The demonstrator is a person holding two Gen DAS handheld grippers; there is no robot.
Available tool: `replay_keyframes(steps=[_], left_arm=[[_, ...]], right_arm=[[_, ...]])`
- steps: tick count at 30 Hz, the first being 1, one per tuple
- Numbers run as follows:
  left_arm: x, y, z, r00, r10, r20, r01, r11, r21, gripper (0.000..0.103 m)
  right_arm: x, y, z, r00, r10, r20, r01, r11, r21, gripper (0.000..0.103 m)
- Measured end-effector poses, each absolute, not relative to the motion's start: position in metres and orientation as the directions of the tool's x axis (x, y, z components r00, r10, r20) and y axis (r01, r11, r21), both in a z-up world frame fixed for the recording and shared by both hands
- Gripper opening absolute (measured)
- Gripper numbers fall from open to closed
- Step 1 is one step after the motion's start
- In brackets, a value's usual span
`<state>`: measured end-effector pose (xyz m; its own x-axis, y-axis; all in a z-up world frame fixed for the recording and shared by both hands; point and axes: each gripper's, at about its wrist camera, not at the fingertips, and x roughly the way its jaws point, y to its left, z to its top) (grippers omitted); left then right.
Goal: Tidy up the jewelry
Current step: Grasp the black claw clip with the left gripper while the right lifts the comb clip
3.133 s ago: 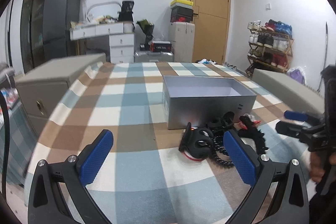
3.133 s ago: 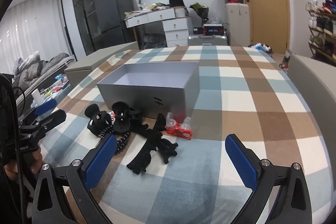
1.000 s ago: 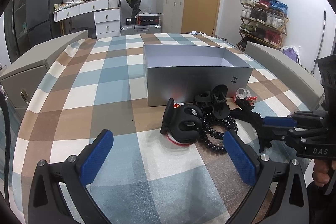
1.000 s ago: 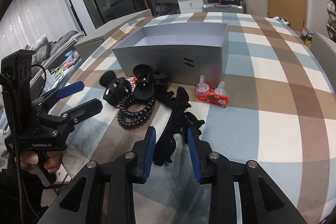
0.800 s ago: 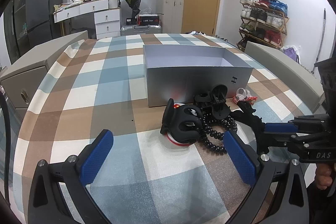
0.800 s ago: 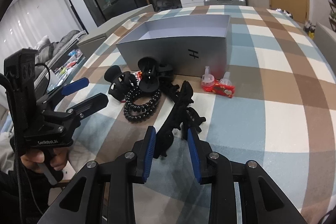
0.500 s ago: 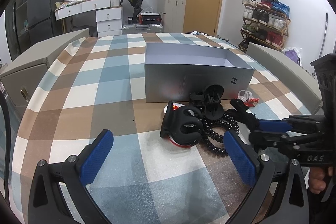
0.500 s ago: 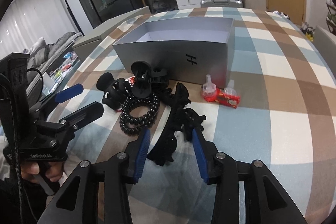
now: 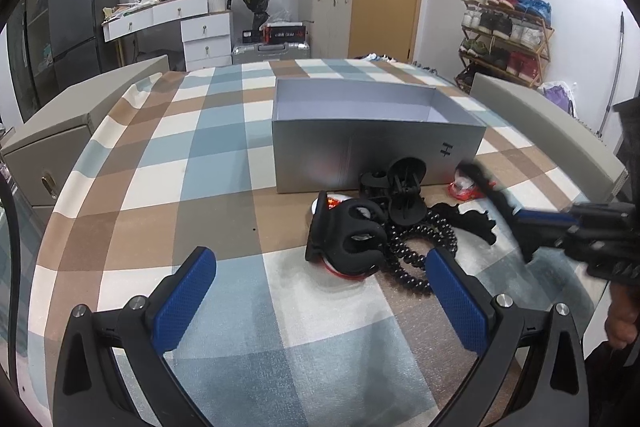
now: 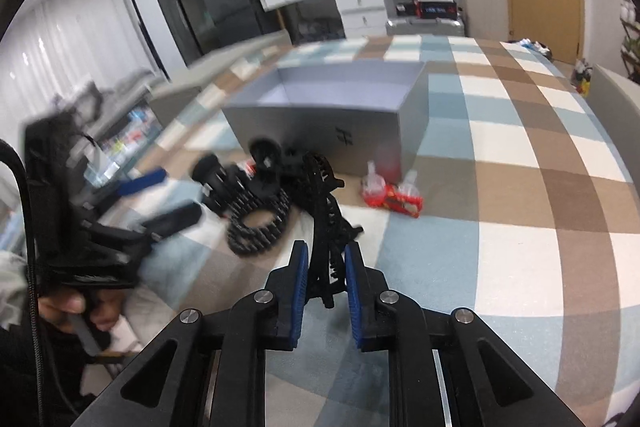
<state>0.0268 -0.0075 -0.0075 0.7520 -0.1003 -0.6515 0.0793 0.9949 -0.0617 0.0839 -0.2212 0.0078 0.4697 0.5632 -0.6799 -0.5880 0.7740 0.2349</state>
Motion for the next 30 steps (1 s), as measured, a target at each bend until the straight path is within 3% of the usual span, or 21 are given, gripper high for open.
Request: replay_keyframes(steps=[4,10,14,18,30], left_arm=[[0.036,-0.008,-0.009,0.723,-0.114,-0.682,0.088,0.993,-0.073,0.101],[0.048,-0.015,-0.015,0.663,-0.134,-0.737,0.122,0.99,-0.07,0.071],[0.047,-0.018,-0.011,0.673,-0.145,-0.725,0.139,0.988,-0.069,0.067],[0.047,-0.021,-0.01,0.668,-0.184,-0.721,0.166,0.981,-0.096,0.039],[0.034,-0.024,-0.004,0.706,-0.178,-0.686,0.178,0.981,-0.071,0.039]], right_arm=[[0.082,-0.226,0.014,0.498,0.573,-0.651,-0.585,0.776,0.236,0.017],[0.08,-0.224,0.016,0.499,0.589,-0.636,-0.598,0.765,0.239,0.017],[0.079,-0.222,0.015,0.493,0.594,-0.636,-0.607,0.758,0.238,0.017],[0.078,-0.222,0.015,0.493,0.596,-0.634,-0.608,0.757,0.238,0.017],[0.079,-0.226,0.016,0.498,0.613,-0.613,-0.605,0.753,0.261,0.017]])
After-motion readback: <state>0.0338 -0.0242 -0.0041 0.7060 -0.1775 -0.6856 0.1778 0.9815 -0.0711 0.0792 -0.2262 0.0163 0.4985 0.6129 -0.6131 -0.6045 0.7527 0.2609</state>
